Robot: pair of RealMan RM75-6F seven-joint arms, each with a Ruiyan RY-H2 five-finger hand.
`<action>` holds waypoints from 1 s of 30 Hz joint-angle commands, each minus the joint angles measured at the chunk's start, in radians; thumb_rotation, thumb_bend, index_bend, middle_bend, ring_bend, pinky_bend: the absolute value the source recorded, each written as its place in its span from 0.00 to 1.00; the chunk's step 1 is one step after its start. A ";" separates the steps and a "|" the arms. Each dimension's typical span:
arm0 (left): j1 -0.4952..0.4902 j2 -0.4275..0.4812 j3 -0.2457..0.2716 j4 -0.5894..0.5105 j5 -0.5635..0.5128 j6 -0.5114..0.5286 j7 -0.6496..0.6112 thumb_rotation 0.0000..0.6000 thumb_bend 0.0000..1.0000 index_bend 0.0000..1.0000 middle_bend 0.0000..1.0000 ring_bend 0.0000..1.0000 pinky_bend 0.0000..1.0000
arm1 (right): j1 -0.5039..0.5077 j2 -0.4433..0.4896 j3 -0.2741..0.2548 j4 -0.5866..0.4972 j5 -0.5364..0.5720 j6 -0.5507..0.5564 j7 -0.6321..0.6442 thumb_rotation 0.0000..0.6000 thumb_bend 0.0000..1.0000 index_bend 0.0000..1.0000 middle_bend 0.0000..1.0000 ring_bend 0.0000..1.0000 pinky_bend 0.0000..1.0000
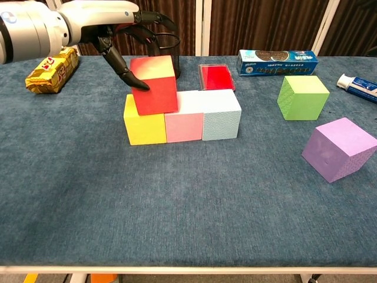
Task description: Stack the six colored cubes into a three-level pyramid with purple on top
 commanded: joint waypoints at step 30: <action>-0.044 0.010 0.009 0.040 0.033 -0.051 -0.065 1.00 0.29 0.09 0.57 0.18 0.13 | -0.009 -0.030 -0.003 0.057 -0.012 -0.028 0.028 1.00 0.07 0.00 0.00 0.00 0.00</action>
